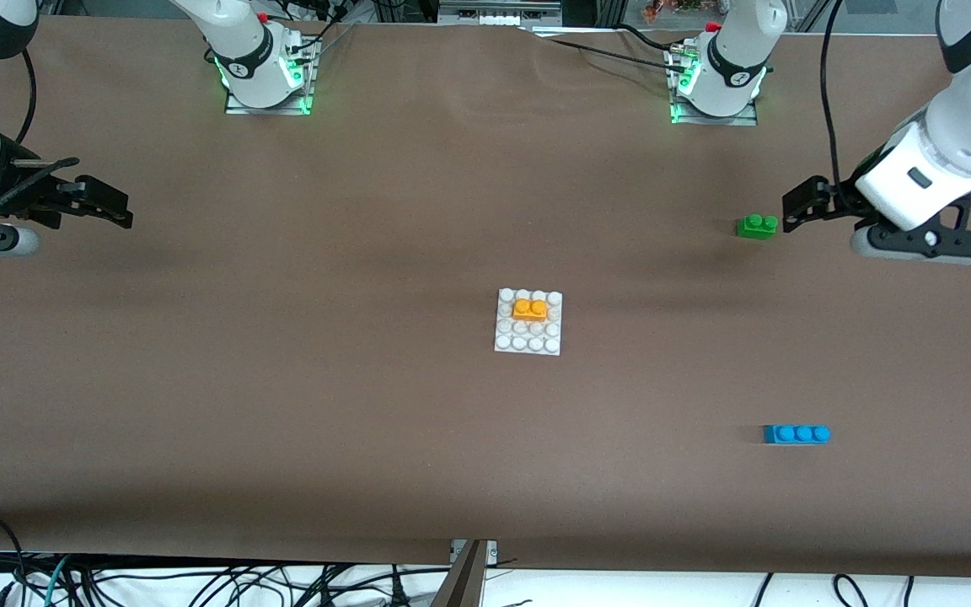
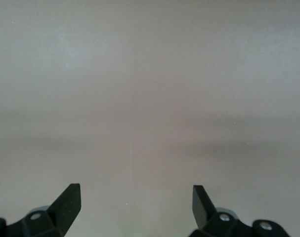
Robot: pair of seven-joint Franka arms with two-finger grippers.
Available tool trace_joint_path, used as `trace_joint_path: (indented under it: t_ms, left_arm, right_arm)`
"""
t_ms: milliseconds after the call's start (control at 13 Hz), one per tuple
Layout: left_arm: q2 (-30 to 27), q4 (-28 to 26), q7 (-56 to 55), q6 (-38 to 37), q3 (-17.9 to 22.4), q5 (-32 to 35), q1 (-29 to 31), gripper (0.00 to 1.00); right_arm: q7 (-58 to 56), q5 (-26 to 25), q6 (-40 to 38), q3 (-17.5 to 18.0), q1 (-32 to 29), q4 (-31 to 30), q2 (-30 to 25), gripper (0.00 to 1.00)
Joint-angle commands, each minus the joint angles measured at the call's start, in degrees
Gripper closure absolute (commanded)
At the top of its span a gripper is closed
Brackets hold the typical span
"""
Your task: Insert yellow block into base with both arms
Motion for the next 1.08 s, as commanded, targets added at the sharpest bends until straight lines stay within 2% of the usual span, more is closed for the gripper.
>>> trace_joint_path:
  t_ms: [0,154,386,1003]
  left_arm:
    - [-3.8,-5.1,1.9,2.5,0.3,-1.3,1.8,0.0]
    - [-3.6,-5.1,0.7,2.2,0.5,-1.2,3.9,0.0]
    - [-2.4,-2.6,0.8,-0.2,0.1,2.3,4.1,0.0]
    - [-1.3,-1.0,0.6,-1.6,-0.3,1.6,3.7,0.0]
  right_arm:
    - [0.3,-0.1,-0.1,0.3,0.0,1.1,0.4,0.0]
    - [0.3,-0.1,-0.1,0.3,0.0,1.1,0.4,0.0]
    - [0.3,-0.1,-0.1,0.3,0.0,1.1,0.4,0.0]
    - [0.3,-0.1,-0.1,0.3,0.0,1.1,0.4,0.0]
